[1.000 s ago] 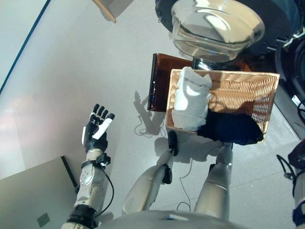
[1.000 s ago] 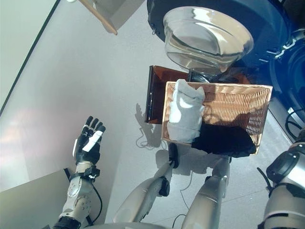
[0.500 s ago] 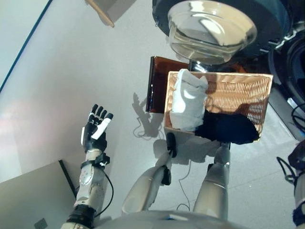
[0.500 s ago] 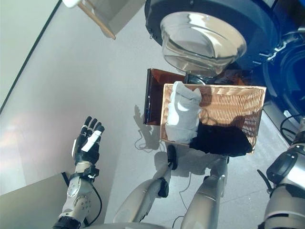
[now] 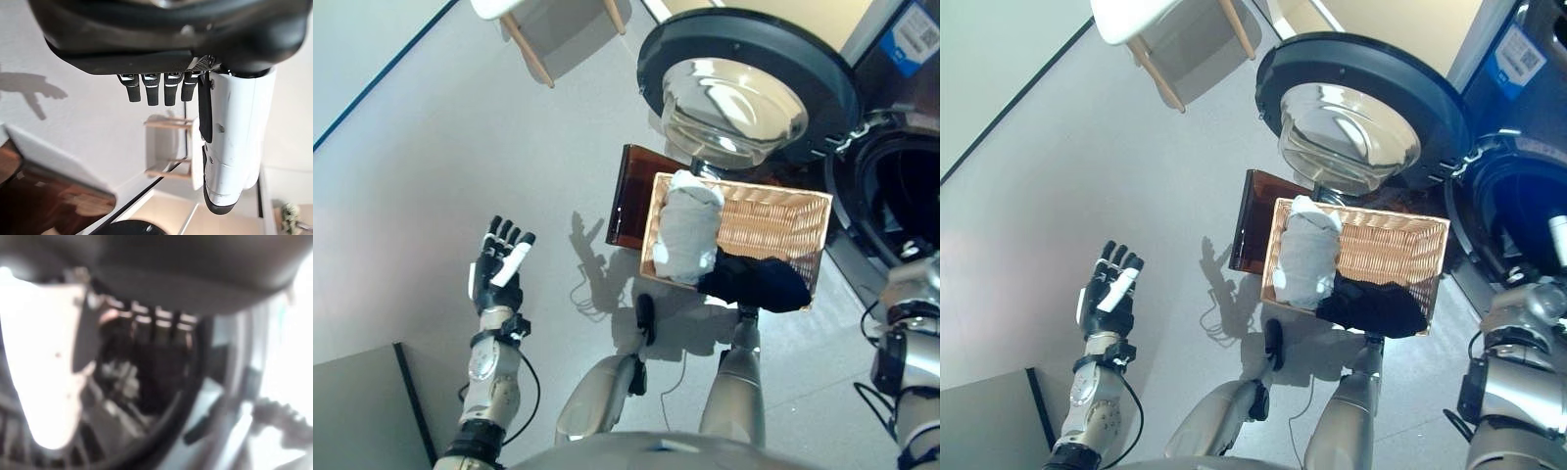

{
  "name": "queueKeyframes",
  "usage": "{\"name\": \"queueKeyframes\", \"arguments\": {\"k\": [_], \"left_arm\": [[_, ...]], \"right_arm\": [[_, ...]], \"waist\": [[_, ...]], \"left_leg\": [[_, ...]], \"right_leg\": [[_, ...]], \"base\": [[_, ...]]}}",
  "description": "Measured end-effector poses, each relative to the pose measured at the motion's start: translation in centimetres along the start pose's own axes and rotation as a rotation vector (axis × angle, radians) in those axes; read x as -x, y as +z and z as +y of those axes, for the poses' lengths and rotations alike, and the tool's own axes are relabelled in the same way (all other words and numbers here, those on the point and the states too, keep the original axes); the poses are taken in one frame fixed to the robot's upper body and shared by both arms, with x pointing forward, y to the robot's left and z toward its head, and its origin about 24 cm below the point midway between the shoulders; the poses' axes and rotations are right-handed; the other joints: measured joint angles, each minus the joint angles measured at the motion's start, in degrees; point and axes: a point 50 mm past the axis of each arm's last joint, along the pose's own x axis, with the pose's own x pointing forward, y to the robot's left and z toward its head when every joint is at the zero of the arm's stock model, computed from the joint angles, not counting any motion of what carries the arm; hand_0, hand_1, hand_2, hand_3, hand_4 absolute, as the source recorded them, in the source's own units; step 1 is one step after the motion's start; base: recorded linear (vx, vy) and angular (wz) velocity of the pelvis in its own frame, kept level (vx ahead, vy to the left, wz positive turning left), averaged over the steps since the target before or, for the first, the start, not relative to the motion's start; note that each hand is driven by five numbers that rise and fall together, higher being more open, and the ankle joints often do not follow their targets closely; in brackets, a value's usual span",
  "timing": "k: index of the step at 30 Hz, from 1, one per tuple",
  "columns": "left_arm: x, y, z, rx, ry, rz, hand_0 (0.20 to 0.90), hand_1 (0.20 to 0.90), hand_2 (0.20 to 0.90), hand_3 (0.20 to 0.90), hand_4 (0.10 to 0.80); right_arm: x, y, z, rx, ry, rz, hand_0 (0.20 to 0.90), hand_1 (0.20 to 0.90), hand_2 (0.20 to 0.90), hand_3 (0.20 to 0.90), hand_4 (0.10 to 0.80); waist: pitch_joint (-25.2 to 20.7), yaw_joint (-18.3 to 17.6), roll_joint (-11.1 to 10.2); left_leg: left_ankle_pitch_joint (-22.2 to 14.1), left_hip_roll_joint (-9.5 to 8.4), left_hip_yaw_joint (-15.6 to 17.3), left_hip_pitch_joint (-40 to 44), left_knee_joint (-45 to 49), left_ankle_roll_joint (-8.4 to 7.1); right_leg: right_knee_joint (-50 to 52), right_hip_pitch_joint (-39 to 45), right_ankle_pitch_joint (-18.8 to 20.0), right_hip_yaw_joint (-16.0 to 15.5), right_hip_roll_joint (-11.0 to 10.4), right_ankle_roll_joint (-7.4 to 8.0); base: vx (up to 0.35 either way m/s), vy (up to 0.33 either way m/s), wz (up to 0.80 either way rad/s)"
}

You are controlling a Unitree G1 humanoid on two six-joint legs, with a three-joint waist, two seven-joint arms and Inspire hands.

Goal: Pick up the clothes and place them into the washing machine

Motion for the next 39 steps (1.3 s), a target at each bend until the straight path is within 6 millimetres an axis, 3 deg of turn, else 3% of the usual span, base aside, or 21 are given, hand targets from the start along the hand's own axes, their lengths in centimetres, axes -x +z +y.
{"name": "queueKeyframes", "arguments": {"k": [3,8,15,22,30,39], "left_arm": [[-0.2,0.1,0.3,-0.019,0.019,-0.006,0.9,0.9,0.9,0.9,0.8],[-0.1,-0.1,0.6,-0.04,0.03,0.004,0.9,0.9,0.9,0.9,0.8],[-0.1,0.0,0.7,-0.052,0.029,0.001,0.9,0.9,0.9,0.9,0.8],[-0.2,0.2,0.4,-0.047,0.021,-0.01,0.9,0.9,0.9,0.9,0.8],[-1.0,0.7,-0.4,-0.036,-0.001,-0.036,0.9,0.9,0.9,0.9,0.8],[-1.0,0.7,-0.4,-0.038,-0.003,-0.038,0.9,0.9,0.9,0.9,0.8]], "right_arm": [[0.6,-1.2,0.6,0.121,0.063,-0.007,0.9,0.9,0.9,0.9,0.8],[2.8,-5.4,1.8,0.33,0.182,0.03,0.9,0.9,0.9,0.9,0.8],[4.9,-6.2,4.6,0.716,0.423,-0.152,0.9,0.9,0.9,0.9,0.8],[6.5,-8.3,5.7,1.07,0.56,-0.25,0.9,0.9,0.9,0.9,0.8],[9.3,-11.7,7.1,1.266,0.703,-0.275,0.9,0.9,0.9,0.9,0.8],[11.4,-14.9,6.5,1.559,0.823,-0.349,0.9,0.9,0.9,0.9,0.8]], "waist": [[-0.06,-0.1,-0.3],[-0.65,0.13,-2.12],[-0.44,0.24,-2.61],[0.24,0.88,-3.61],[1.01,1.69,-4.74],[1.23,1.9,-4.98]], "left_leg": [[0.22,0.08,-0.39,0.04,0.01,-0.14],[0.3,0.91,-1.81,0.58,0.0,-0.87],[0.46,1.15,-2.66,-0.18,0.0,-1.16],[0.68,1.43,-3.64,-1.37,0.01,-1.16],[0.63,1.76,-3.63,-1.47,0.01,-1.32],[0.59,1.84,-4.02,-1.57,0.0,-1.39]], "right_leg": [[-0.02,0.44,0.01,-0.53,0.01,-0.02],[-0.33,2.02,-0.31,-2.34,0.63,-0.55],[-0.34,1.81,-0.54,-3.28,0.79,-0.9],[-0.93,1.55,-0.48,-4.62,1.0,-0.94],[-1.16,1.54,-0.41,-4.77,1.33,-1.12],[-1.53,1.84,-0.44,-5.36,1.36,-1.14]], "base": [[-0.045,-0.037,0.11],[-0.045,-0.043,0.09],[-0.065,-0.018,0.09],[-0.026,0.011,0.01],[0.0,0.002,0.01],[0.009,0.001,0.05]]}}
